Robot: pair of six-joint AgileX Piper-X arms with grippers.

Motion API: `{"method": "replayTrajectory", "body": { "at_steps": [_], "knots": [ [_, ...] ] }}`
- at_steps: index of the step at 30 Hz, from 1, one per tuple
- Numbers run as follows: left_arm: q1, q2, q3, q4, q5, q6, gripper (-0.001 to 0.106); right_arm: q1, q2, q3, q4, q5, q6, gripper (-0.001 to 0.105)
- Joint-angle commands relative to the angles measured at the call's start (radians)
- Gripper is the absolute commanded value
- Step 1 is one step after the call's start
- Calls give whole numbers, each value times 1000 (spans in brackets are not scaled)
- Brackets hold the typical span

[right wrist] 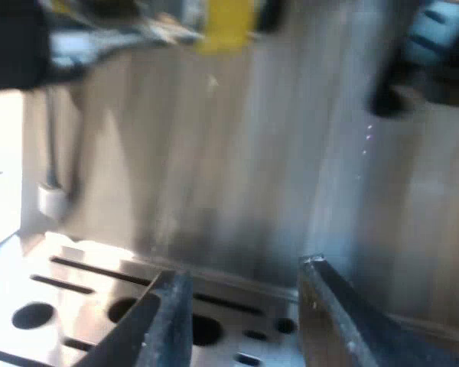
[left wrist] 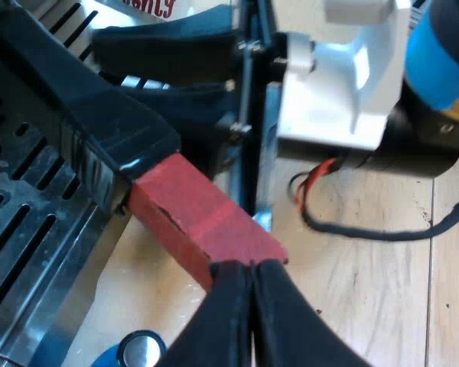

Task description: Put the handle in the coffee machine

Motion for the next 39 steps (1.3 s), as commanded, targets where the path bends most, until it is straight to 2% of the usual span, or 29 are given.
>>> {"method": "replayTrajectory", "body": {
  "at_steps": [1, 4, 9, 12, 20, 26, 32, 35, 37, 39],
  "knots": [
    [-17, -8, 7, 42, 76, 6, 0, 4, -73, 51, -14, 12, -7, 37],
    [-17, -8, 7, 42, 116, 6, 0, 5, -149, 96, -11, 12, -9, 37],
    [-17, -8, 7, 40, 117, 6, 0, 10, -304, 151, 43, 12, -39, 37],
    [-33, -8, 10, 38, 117, 6, 0, 23, -411, 168, 165, 12, -39, 37],
    [-168, -8, 37, 8, 117, 5, 0, 106, -698, 169, 503, 12, -37, 37],
    [-235, -8, 37, 2, 132, 5, 0, 196, -845, 169, 714, 20, -31, 37],
    [-240, -8, 37, 14, 131, -9, 0, 248, -897, 169, 757, 42, -31, 37],
    [-217, -10, 15, 95, 131, 1, 0, 248, -897, 173, 757, 42, -31, 37],
    [-215, -12, 9, 108, 131, 6, 0, 248, -897, 172, 757, 42, -31, 37],
    [-197, -28, -17, 168, 131, 46, 0, 248, -897, 172, 757, 42, -31, 37]
  ]
}}
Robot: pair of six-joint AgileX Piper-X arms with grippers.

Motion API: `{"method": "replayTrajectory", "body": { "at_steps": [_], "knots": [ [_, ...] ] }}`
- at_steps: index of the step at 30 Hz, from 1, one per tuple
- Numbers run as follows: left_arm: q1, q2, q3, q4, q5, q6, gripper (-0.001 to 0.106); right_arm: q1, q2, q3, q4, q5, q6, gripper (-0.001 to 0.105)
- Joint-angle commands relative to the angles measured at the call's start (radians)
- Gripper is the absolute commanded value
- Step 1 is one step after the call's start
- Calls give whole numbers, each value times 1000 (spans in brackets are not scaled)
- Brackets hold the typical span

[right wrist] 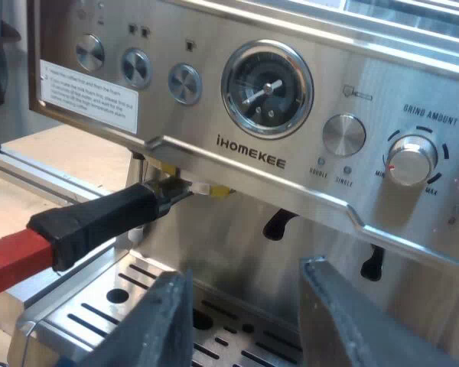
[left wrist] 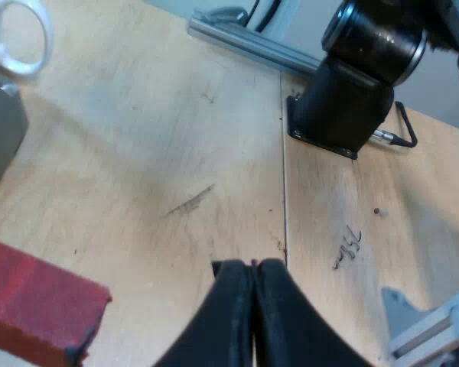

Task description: Put the handle in the coffee machine

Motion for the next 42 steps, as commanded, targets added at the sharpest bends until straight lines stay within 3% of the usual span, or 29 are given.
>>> {"method": "replayTrajectory", "body": {
  "at_steps": [1, 4, 6, 11, 16, 18, 22, 24, 28, 30, 31, 35, 38, 42],
  "knots": [
    [31, -50, -43, 79, 21, 45, 0, 1, -6, 1, 0, 6, -11, 37],
    [38, -69, -50, 83, 15, 45, 0, 1, -6, 1, 0, 6, -11, 37],
    [67, -148, -79, 84, -37, 25, 0, 5, -6, 1, 0, -6, 9, 37],
    [68, -233, -121, 81, -95, -68, 0, 34, -6, 1, -1, -103, 39, 37],
    [68, -271, -169, 68, -149, -172, 0, 86, -6, -5, 0, -104, 44, 38],
    [68, -286, -185, 49, -170, -209, 0, 116, -6, -16, 9, -104, 46, 43],
    [68, -339, -212, -28, -270, -346, 0, 152, -6, -77, 147, -109, 76, 59],
    [68, -365, -214, -70, -319, -396, 0, 162, -4, -118, 231, -131, 107, 60],
    [68, -426, -214, -133, -412, -565, 0, 164, -4, -209, 386, -198, 178, 59],
    [68, -445, -214, -143, -447, -626, 0, 164, -4, -242, 426, -224, 180, 59],
    [68, -465, -214, -148, -492, -690, 0, 164, -4, -258, 440, -237, 180, 60],
    [68, -503, -214, -146, -551, -827, 0, 164, -4, -302, 459, -298, 180, 72],
    [68, -522, -214, -137, -604, -904, 0, 164, -4, -315, 461, -326, 180, 78],
    [68, -525, -214, -133, -708, -938, 0, 164, -4, -320, 463, -387, 190, 81]
  ]
}}
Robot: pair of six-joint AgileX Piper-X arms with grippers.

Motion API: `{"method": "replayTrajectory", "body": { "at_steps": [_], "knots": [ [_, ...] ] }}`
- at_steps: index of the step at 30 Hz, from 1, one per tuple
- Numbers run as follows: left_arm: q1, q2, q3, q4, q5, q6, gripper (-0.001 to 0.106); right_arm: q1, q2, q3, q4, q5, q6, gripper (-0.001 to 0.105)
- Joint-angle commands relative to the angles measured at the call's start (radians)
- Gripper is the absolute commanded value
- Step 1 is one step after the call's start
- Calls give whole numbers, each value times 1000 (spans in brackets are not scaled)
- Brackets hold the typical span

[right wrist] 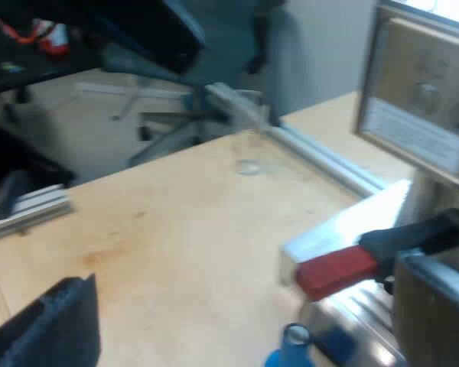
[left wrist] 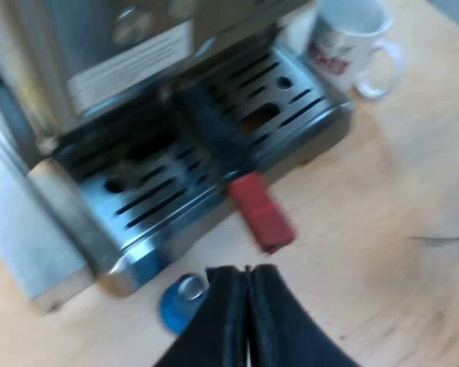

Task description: Put the handle in the coffee machine

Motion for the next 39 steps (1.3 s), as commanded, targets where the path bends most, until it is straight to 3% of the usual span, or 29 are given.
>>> {"method": "replayTrajectory", "body": {
  "at_steps": [1, 8, 14, 18, 25, 29, 34, 39],
  "knots": [
    [1, -5, -7, 0, -88, -33, 0, 2, -4, -11, 1, -37, 0, 81],
    [-44, 13, 17, -25, -193, -38, 0, 2, 0, -11, 9, -77, 25, 81],
    [-138, 78, 33, -72, -233, -123, 0, 2, 0, -11, 33, -75, 25, 81],
    [-174, 146, 33, -114, -334, -118, 0, 2, 0, -11, 72, -72, 40, 81],
    [-251, 266, 41, -114, -334, -117, 0, 2, 0, -11, 97, -57, 67, 81],
    [-339, 369, 41, -142, -351, -115, 0, 2, 0, -11, 98, -54, 67, 81],
    [-369, 436, 41, -162, -376, -73, 0, 2, 0, -11, 98, -51, 67, 81],
    [-369, 513, 41, -163, -355, -29, 0, 2, 0, -11, 108, 77, 103, 81]
  ]
}}
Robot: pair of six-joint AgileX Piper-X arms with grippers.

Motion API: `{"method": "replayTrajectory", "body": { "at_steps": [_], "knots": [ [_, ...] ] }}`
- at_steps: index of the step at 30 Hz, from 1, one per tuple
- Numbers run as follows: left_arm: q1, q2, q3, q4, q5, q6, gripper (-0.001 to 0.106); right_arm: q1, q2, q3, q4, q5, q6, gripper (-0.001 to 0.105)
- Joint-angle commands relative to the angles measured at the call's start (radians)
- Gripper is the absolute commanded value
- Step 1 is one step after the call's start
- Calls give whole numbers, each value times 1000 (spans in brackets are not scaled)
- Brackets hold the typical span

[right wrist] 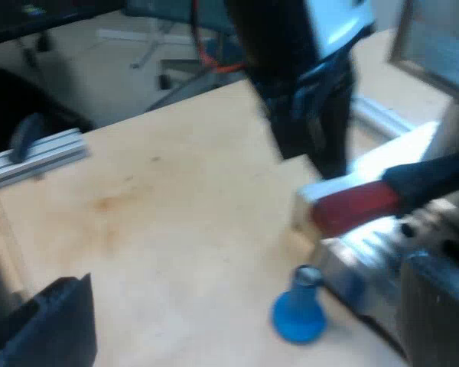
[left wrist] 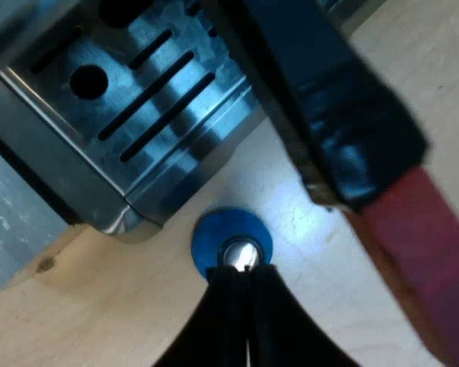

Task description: Put the handle in the coffee machine

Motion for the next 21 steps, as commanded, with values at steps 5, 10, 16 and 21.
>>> {"method": "replayTrajectory", "body": {
  "at_steps": [5, 10, 16, 21],
  "knots": [
    [-4, 18, -2, -2, 51, 31, 0, 2, -2, -10, 80, 182, 92, 81],
    [-24, 18, -2, 0, 73, 31, 0, 2, 14, -6, 88, 182, 107, 81],
    [-138, 18, -2, 5, 73, 31, 0, 2, 43, -6, 110, 226, 125, 81],
    [-238, 18, -2, -1, 73, 23, 0, 2, 51, -6, 197, 307, 295, 81]
  ]
}}
